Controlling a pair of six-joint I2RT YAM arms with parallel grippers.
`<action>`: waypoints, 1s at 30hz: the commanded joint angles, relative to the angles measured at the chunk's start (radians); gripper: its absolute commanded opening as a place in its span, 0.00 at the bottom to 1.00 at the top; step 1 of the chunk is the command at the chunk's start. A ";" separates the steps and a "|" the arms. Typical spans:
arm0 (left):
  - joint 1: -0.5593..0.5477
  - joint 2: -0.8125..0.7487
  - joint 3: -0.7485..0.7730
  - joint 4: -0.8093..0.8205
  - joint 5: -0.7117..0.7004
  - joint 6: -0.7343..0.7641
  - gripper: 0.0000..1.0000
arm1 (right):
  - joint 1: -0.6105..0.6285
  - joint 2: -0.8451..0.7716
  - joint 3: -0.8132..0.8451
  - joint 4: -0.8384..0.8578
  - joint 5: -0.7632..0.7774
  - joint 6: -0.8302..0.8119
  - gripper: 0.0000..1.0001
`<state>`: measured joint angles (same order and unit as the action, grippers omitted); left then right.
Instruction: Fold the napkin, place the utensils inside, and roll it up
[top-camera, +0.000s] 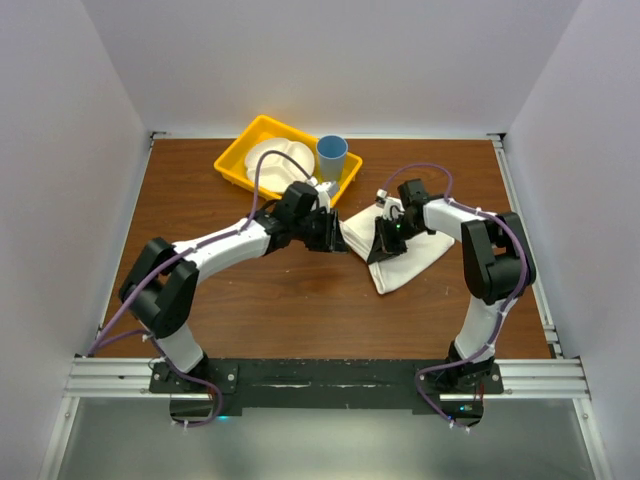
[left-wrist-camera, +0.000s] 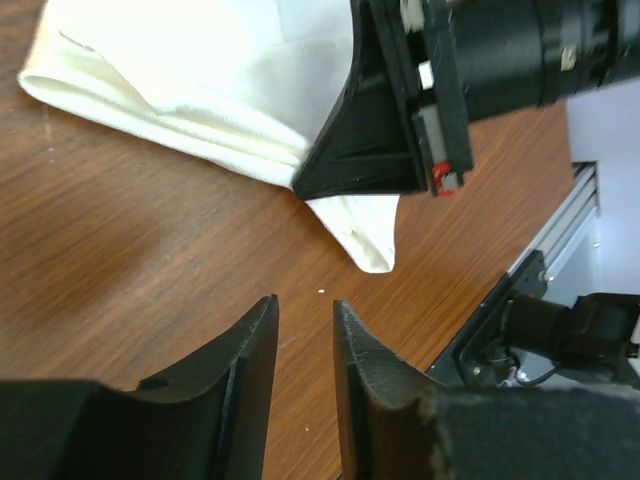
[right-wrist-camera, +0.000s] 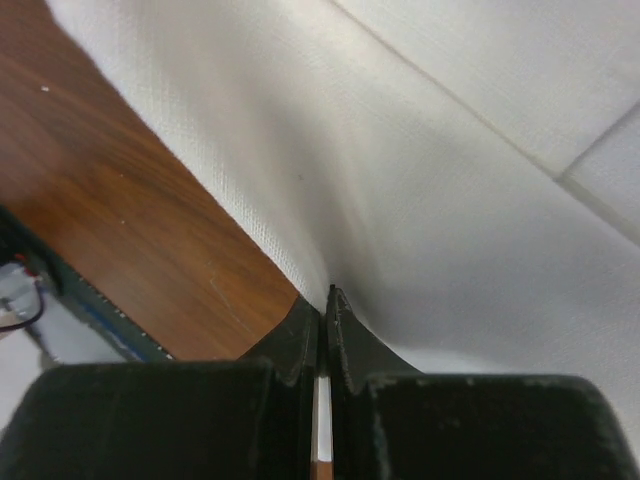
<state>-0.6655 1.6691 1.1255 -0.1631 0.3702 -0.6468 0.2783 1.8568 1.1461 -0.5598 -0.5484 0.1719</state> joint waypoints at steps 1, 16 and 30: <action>-0.040 0.041 0.074 -0.004 -0.042 0.085 0.31 | -0.086 0.044 -0.005 0.021 -0.223 0.011 0.00; -0.097 0.198 0.189 -0.013 -0.067 0.134 0.25 | -0.231 0.208 0.033 0.005 -0.348 0.006 0.00; -0.095 0.374 0.318 0.069 0.009 0.062 0.16 | -0.309 0.341 0.103 -0.089 -0.295 0.040 0.00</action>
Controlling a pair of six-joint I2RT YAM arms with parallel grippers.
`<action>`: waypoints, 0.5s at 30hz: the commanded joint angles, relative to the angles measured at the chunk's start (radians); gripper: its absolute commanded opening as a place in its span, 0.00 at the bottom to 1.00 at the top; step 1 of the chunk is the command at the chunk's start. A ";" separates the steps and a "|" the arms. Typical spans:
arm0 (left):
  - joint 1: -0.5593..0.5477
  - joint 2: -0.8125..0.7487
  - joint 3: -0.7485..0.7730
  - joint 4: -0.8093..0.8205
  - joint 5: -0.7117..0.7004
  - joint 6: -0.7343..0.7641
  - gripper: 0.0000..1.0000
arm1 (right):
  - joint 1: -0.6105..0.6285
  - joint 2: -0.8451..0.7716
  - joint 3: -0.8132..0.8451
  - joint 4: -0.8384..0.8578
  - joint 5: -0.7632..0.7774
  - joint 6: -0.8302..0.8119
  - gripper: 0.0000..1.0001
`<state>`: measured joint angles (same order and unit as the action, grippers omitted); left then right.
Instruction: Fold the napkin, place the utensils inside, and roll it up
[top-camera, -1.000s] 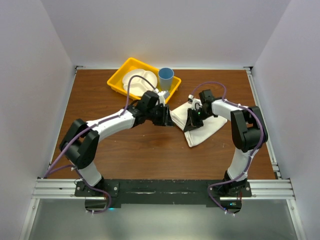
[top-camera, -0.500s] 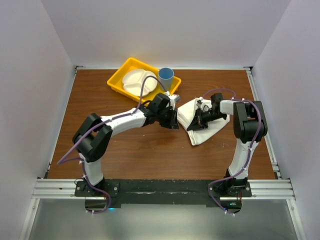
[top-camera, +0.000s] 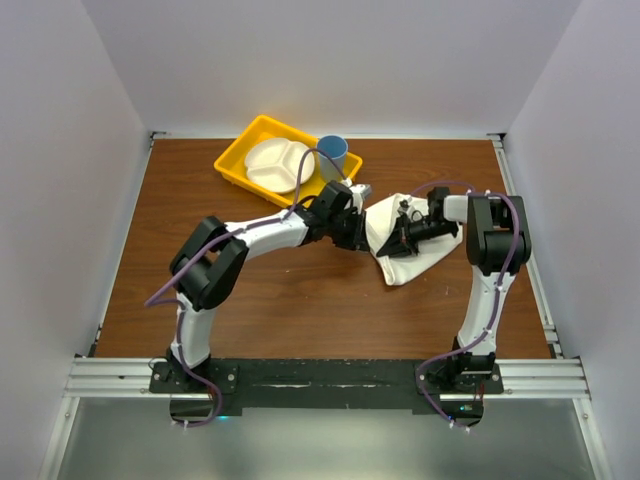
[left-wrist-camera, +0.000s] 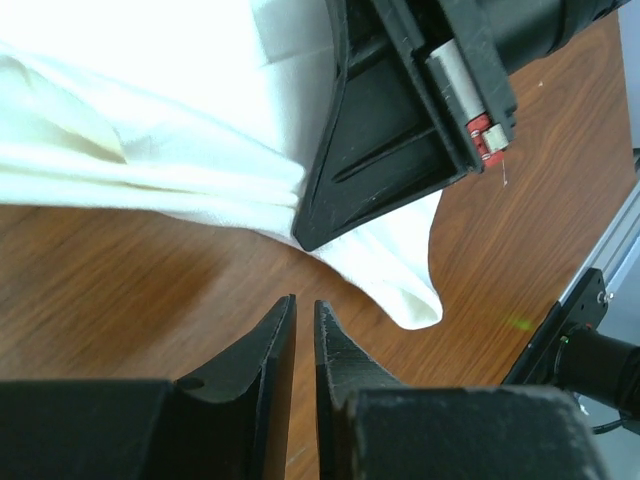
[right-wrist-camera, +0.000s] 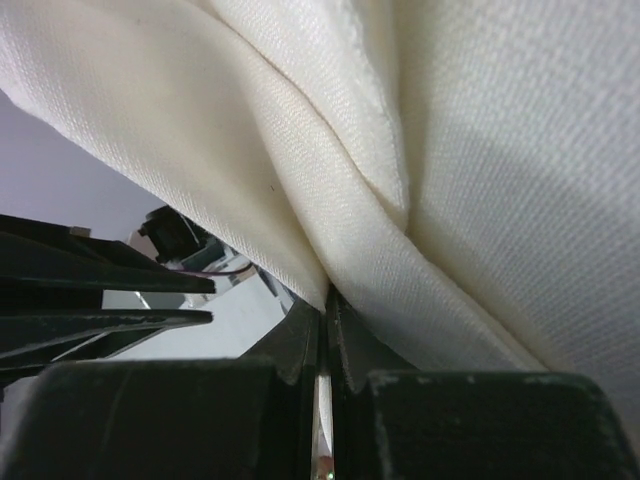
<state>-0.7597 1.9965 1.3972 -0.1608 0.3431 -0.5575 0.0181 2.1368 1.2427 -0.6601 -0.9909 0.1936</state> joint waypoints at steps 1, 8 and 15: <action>-0.001 0.056 0.048 0.070 0.036 -0.028 0.14 | -0.050 0.063 0.009 0.011 0.147 0.017 0.00; -0.001 0.130 0.098 0.063 0.014 -0.027 0.10 | -0.053 0.080 0.029 -0.016 0.146 -0.013 0.00; -0.001 0.194 0.181 0.043 0.017 -0.025 0.09 | -0.055 0.077 0.020 -0.019 0.135 -0.023 0.00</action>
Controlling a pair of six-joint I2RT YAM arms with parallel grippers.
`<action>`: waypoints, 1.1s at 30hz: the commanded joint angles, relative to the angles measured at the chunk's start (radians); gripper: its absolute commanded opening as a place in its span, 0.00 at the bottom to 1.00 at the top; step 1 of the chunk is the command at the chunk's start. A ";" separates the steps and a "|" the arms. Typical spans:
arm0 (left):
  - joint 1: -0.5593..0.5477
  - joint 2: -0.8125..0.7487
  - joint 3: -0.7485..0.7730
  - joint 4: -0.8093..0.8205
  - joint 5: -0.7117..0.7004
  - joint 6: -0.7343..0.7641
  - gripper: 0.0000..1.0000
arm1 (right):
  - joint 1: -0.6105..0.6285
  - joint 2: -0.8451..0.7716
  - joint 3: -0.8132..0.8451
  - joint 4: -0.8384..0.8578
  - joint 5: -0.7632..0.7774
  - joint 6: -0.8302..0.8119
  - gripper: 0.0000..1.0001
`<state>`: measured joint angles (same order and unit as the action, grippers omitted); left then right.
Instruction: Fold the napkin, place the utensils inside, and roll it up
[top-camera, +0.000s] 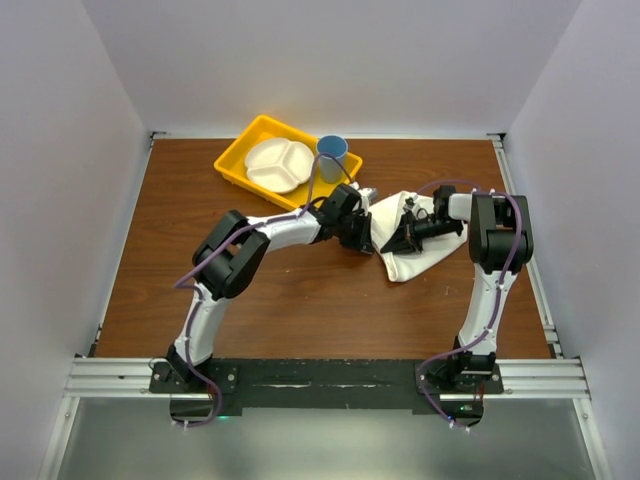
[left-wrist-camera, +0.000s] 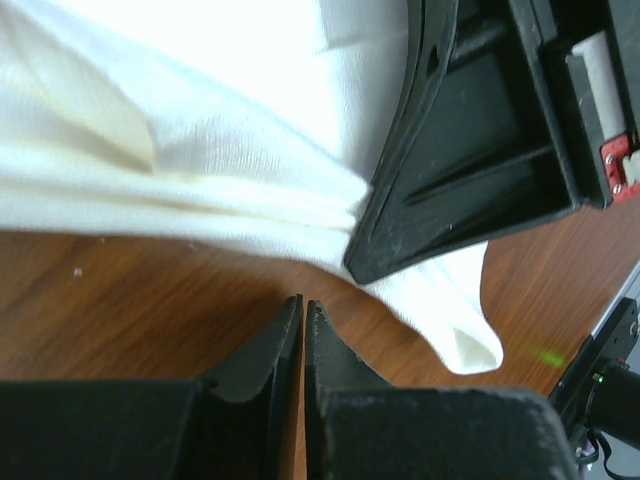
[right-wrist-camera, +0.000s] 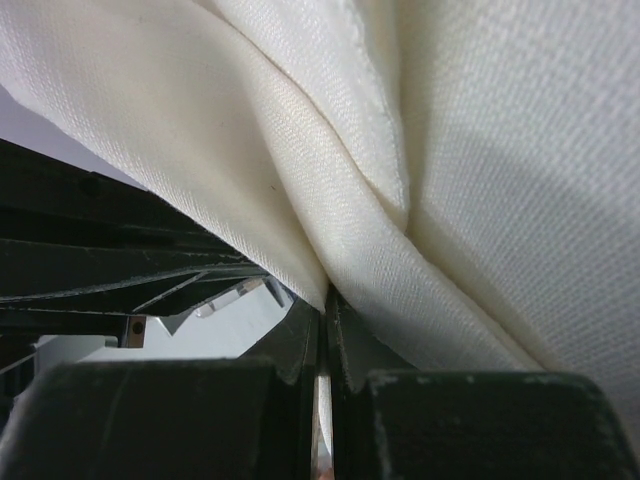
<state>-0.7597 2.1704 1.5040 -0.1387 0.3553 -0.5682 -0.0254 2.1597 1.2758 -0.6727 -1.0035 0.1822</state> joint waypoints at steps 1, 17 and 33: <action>-0.001 0.031 0.085 0.018 0.004 -0.013 0.09 | -0.011 0.052 -0.013 -0.004 0.148 -0.012 0.00; -0.001 0.123 0.219 -0.019 0.014 -0.005 0.08 | -0.011 -0.049 0.005 -0.059 0.197 -0.013 0.25; -0.001 0.173 0.292 -0.009 0.036 -0.032 0.07 | -0.011 -0.176 0.097 -0.180 0.355 -0.030 0.51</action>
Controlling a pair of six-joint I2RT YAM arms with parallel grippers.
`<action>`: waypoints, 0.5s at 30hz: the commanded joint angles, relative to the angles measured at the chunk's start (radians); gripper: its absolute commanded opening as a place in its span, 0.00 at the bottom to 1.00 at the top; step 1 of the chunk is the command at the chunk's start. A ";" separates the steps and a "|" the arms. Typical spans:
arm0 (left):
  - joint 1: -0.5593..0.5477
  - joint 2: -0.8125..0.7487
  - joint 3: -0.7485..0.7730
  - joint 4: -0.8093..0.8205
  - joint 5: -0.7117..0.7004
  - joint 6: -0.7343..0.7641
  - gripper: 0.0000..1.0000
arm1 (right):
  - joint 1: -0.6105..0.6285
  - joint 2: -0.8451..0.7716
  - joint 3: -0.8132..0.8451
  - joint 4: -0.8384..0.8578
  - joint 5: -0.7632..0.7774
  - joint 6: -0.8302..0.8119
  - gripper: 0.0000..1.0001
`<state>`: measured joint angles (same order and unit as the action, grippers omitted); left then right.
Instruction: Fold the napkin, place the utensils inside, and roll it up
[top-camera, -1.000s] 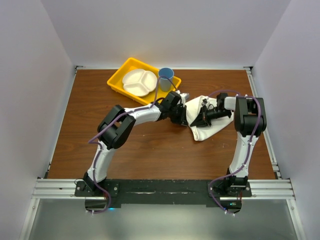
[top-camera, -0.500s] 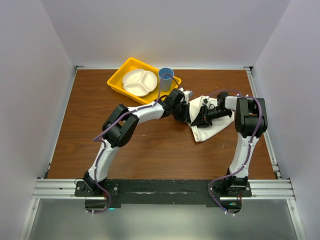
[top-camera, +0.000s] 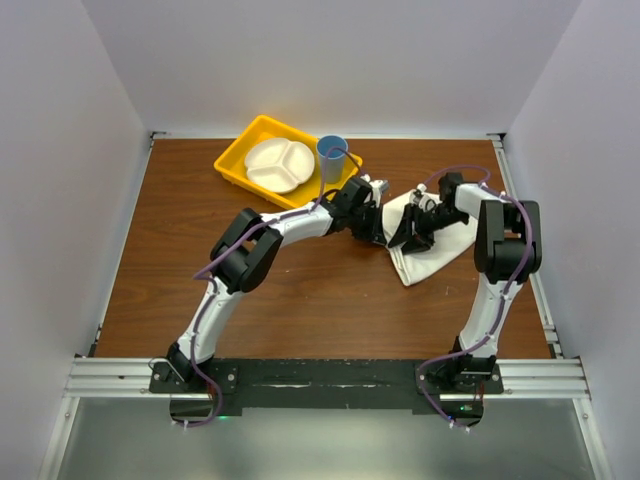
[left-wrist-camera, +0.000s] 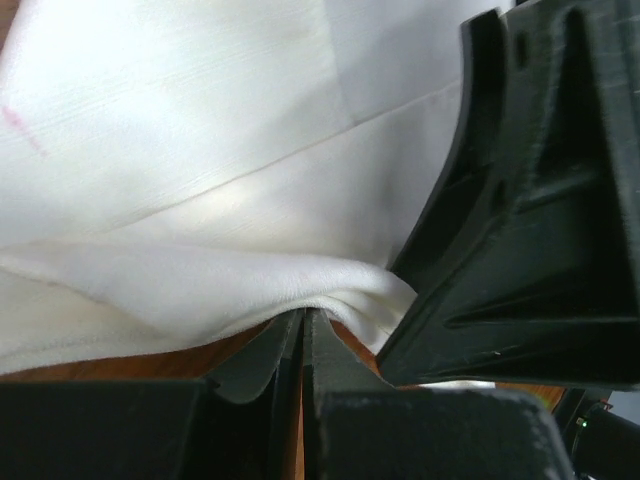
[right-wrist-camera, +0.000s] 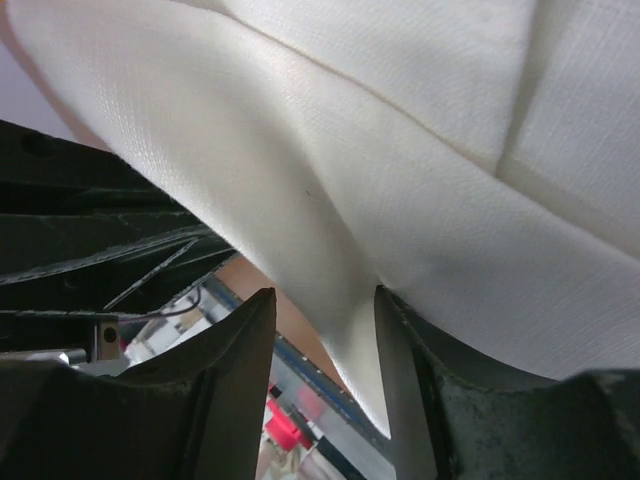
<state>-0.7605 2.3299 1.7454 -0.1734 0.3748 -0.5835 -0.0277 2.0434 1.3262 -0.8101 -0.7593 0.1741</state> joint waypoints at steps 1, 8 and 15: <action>0.000 0.017 0.061 0.025 0.018 -0.018 0.07 | -0.006 -0.061 0.065 -0.053 0.121 -0.030 0.52; 0.000 0.023 0.071 0.032 0.032 -0.029 0.07 | 0.008 -0.121 0.113 -0.101 0.238 -0.062 0.57; 0.000 0.020 0.065 0.045 0.049 -0.042 0.07 | 0.185 -0.305 0.001 -0.008 0.601 -0.108 0.71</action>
<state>-0.7605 2.3508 1.7756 -0.1711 0.3954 -0.6098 0.0242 1.8812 1.3880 -0.8722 -0.4011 0.1104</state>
